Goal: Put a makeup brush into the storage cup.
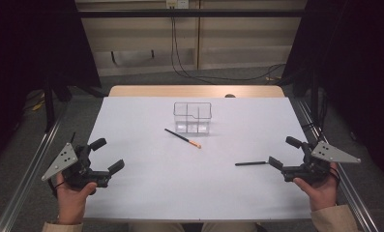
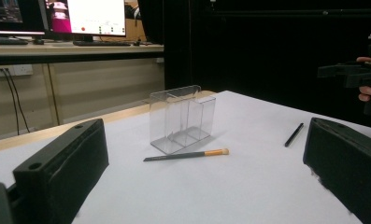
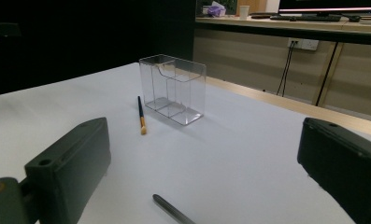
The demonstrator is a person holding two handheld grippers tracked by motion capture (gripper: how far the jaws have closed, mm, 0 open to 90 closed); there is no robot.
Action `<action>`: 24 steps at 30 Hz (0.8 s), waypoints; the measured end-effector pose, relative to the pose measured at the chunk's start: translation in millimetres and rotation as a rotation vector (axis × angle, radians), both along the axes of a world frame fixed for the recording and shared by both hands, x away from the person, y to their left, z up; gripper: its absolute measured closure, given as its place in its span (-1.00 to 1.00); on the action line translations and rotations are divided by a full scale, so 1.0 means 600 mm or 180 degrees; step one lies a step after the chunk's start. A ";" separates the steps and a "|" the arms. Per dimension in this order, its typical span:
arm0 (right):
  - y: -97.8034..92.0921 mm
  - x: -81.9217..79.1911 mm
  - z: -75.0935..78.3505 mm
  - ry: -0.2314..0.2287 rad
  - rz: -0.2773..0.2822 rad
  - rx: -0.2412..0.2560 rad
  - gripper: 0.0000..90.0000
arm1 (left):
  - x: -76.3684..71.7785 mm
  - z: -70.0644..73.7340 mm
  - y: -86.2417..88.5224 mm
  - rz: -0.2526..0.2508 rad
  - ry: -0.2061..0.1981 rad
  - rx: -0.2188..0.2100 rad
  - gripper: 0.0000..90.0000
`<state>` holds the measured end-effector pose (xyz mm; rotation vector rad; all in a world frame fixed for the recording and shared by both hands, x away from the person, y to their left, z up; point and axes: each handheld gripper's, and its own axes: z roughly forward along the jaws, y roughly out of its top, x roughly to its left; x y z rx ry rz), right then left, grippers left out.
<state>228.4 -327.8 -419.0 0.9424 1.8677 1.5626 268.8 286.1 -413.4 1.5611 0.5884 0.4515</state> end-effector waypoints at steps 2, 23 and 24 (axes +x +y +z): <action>0.002 0.000 0.000 0.0000 0.0024 0.0003 -0.96 | 0.002 0.000 -0.001 0.0000 0.0016 0.0006 -1.00; 0.016 0.009 -0.007 0.0082 0.0185 0.0004 -1.00 | 0.030 -0.004 -0.059 -0.0159 0.0102 0.0242 -1.00; 0.018 0.011 -0.008 0.0098 0.0215 -0.0006 -1.00 | 0.031 -0.004 -0.062 -0.0169 0.0109 0.0265 -1.00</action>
